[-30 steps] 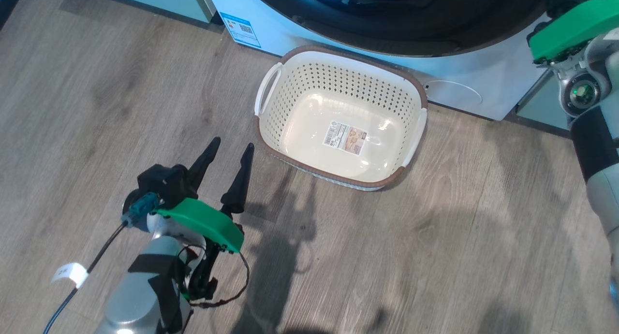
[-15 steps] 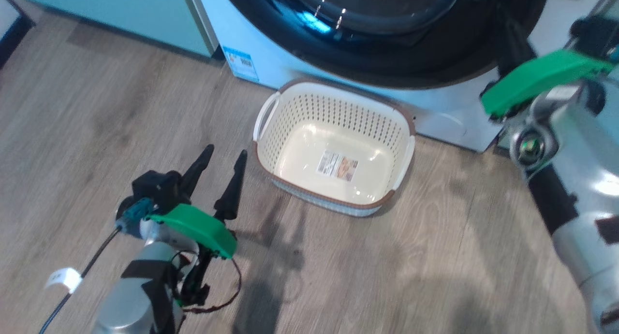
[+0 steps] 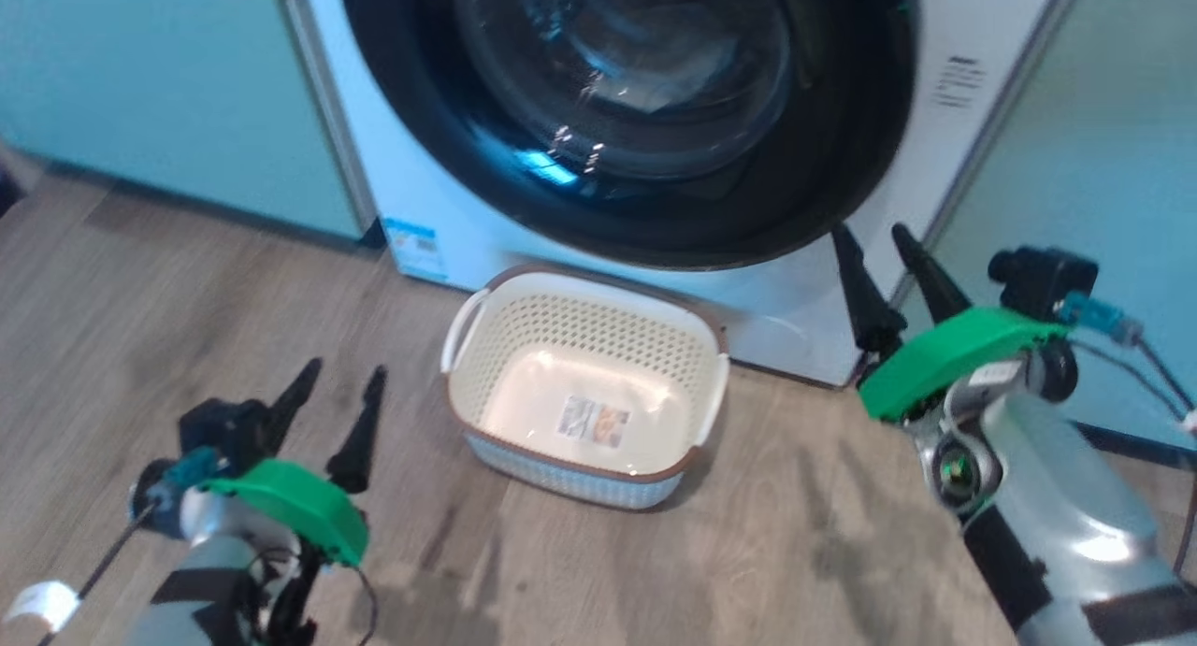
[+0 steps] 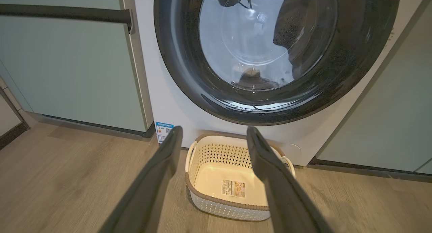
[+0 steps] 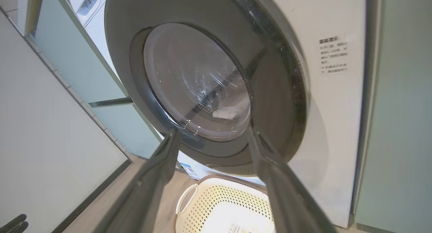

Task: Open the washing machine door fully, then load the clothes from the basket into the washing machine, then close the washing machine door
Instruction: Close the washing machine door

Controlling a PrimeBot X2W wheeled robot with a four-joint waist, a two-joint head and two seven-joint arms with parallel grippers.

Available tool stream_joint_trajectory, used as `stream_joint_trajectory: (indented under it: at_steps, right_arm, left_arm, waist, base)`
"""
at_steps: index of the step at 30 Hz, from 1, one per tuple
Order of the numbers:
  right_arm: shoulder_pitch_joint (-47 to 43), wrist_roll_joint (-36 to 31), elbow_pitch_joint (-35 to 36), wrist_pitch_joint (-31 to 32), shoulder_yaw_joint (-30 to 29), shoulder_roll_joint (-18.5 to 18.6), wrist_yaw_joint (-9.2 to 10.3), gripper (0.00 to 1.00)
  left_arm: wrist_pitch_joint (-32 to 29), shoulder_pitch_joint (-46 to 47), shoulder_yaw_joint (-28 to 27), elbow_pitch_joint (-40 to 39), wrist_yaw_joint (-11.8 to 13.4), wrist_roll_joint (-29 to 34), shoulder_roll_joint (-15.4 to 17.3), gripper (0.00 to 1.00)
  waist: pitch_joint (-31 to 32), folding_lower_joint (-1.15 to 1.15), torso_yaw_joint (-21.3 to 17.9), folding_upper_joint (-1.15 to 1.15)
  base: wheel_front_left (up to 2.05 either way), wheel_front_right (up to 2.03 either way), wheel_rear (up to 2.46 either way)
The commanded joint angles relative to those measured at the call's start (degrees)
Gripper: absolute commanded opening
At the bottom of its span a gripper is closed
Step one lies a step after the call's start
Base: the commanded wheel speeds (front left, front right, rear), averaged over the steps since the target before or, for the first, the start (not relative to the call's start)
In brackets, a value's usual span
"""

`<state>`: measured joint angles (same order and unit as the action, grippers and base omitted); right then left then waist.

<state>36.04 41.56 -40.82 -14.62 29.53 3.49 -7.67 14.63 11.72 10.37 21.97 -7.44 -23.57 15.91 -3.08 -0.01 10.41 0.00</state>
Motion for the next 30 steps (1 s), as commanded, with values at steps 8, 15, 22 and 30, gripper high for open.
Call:
stream_joint_trajectory:
  at_steps: [8, 15, 22, 30]
  right_arm:
    - [-5.16, -4.06, 6.41, -0.38, -4.41, -0.61, 0.19, 1.0]
    - [-11.32, -9.22, 9.35, -0.38, -12.7, -0.61, 0.19, 1.0]
    - [-17.81, -14.23, 13.04, -0.38, -19.23, -0.61, 0.19, 1.0]
    - [-25.01, -18.92, 17.78, -0.38, -22.5, -0.61, 0.19, 1.0]
  left_arm:
    - [0.37, 2.15, -4.63, -0.39, -0.04, -1.76, 4.12, 1.0]
    - [0.37, 1.03, -4.32, 1.65, -0.04, -4.34, 5.43, 1.0]
    - [0.37, -0.54, -4.75, 2.59, -0.04, -5.03, 6.13, 1.0]
    - [0.37, -1.97, -6.6, 2.22, -0.04, -4.98, 5.28, 1.0]
  waist:
    - [3.93, 0.01, -5.71, 0.0]
    - [5.82, 0.01, -8.49, 0.0]
    - [7.22, 0.01, -10.9, 0.0]
    - [9.16, 0.01, -12.83, 0.0]
  base:
    - [0.0, 0.0, 0.0]
    - [0.0, 0.0, 0.0]
    - [0.0, 0.0, 0.0]
    - [0.0, 0.0, 0.0]
